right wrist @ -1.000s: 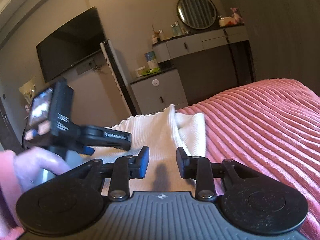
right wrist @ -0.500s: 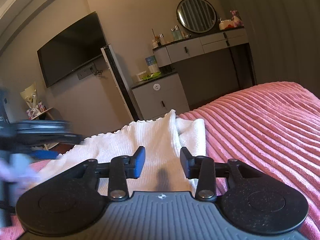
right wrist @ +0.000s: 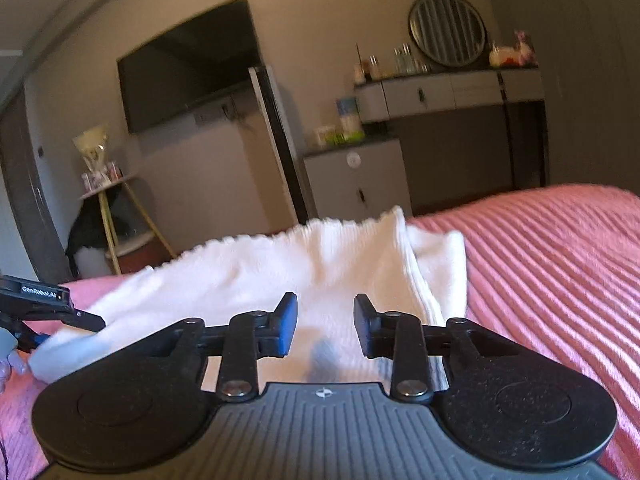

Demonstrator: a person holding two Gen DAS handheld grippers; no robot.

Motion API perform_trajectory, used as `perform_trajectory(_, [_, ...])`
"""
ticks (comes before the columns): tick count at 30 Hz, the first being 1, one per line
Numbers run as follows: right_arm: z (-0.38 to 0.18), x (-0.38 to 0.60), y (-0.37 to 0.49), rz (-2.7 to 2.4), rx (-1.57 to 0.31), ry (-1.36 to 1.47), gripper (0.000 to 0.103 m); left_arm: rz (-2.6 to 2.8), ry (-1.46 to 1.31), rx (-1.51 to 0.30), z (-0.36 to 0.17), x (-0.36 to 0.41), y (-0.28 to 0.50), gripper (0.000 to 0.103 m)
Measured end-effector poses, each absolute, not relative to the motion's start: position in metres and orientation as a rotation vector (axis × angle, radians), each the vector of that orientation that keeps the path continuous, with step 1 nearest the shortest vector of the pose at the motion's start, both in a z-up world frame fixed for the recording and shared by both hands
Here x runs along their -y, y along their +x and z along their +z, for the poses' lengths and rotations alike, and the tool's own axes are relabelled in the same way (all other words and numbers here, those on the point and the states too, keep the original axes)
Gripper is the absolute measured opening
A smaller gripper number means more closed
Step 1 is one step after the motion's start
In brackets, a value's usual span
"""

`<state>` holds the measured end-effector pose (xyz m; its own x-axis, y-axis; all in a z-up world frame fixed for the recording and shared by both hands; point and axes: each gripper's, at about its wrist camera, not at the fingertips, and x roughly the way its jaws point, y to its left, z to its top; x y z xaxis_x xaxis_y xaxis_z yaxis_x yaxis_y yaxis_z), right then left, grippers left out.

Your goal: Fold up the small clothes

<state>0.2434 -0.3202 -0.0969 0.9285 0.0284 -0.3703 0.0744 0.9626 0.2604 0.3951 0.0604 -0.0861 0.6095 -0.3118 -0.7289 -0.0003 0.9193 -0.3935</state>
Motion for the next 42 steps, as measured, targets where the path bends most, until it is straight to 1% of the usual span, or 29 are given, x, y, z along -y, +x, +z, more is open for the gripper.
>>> perform_trajectory(5, [-0.100, 0.323, 0.245, -0.019, -0.381, 0.308, 0.031, -0.278, -0.508, -0.886, -0.096, -0.074, 0.401, 0.080])
perform_trajectory(7, [-0.103, 0.322, 0.247, -0.015, -0.393, 0.306, 0.031, -0.287, -0.531, -0.905, -0.103, -0.077, 0.406, 0.069])
perform_trajectory(8, [-0.103, 0.321, 0.248, -0.015, -0.398, 0.303, 0.031, -0.282, -0.536, -0.909, -0.104, -0.076, 0.409, 0.066])
perform_trajectory(9, [-0.104, 0.321, 0.248, -0.016, -0.402, 0.298, 0.031, -0.285, -0.546, -0.912, -0.105, -0.077, 0.411, 0.059])
perform_trajectory(10, [-0.104, 0.321, 0.248, -0.016, -0.400, 0.295, 0.031, -0.288, -0.558, -0.916, -0.104, -0.078, 0.413, 0.049])
perform_trajectory(11, [-0.104, 0.321, 0.247, -0.015, -0.396, 0.293, 0.031, -0.291, -0.582, -0.925, -0.104, -0.080, 0.414, 0.043])
perform_trajectory(12, [-0.103, 0.321, 0.246, -0.013, -0.393, 0.291, 0.031, -0.285, -0.599, -0.925, -0.103, -0.080, 0.415, 0.029])
perform_trajectory(13, [-0.102, 0.320, 0.245, -0.015, -0.388, 0.287, 0.031, -0.286, -0.615, -0.919, -0.099, -0.081, 0.414, 0.027])
perform_trajectory(18, [-0.099, 0.322, 0.244, -0.021, -0.385, 0.292, 0.031, -0.336, -0.595, -0.848, -0.064, -0.072, 0.407, 0.026])
perform_trajectory(22, [-0.098, 0.327, 0.240, -0.039, -0.376, 0.316, 0.031, -0.413, -0.494, -0.782, -0.024, -0.037, 0.401, 0.026])
perform_trajectory(26, [-0.095, 0.332, 0.240, -0.058, -0.371, 0.334, 0.031, -0.506, -0.391, -0.763, 0.003, 0.015, 0.400, 0.026])
perform_trajectory(30, [-0.094, 0.341, 0.237, -0.083, -0.362, 0.365, 0.031, -0.609, -0.280, -0.784, 0.006, 0.083, 0.400, 0.026])
perform_trajectory(34, [-0.095, 0.357, 0.233, -0.096, -0.352, 0.444, 0.031, -0.680, -0.225, -0.829, -0.015, 0.139, 0.395, 0.027])
perform_trajectory(35, [-0.095, 0.359, 0.233, -0.100, -0.349, 0.451, 0.031, -0.687, -0.206, -0.834, -0.023, 0.151, 0.391, 0.028])
perform_trajectory(38, [-0.097, 0.367, 0.231, -0.107, -0.347, 0.478, 0.031, -0.686, -0.135, -0.867, -0.046, 0.176, 0.385, 0.037])
perform_trajectory(39, [-0.098, 0.369, 0.230, -0.105, -0.348, 0.494, 0.031, -0.684, -0.133, -0.879, -0.051, 0.178, 0.385, 0.043])
perform_trajectory(41, [-0.098, 0.372, 0.231, -0.109, -0.348, 0.507, 0.031, -0.673, -0.168, -0.871, -0.052, 0.171, 0.379, 0.046])
perform_trajectory(42, [-0.098, 0.373, 0.231, -0.110, -0.345, 0.509, 0.031, -0.681, -0.171, -0.854, -0.048, 0.168, 0.373, 0.053])
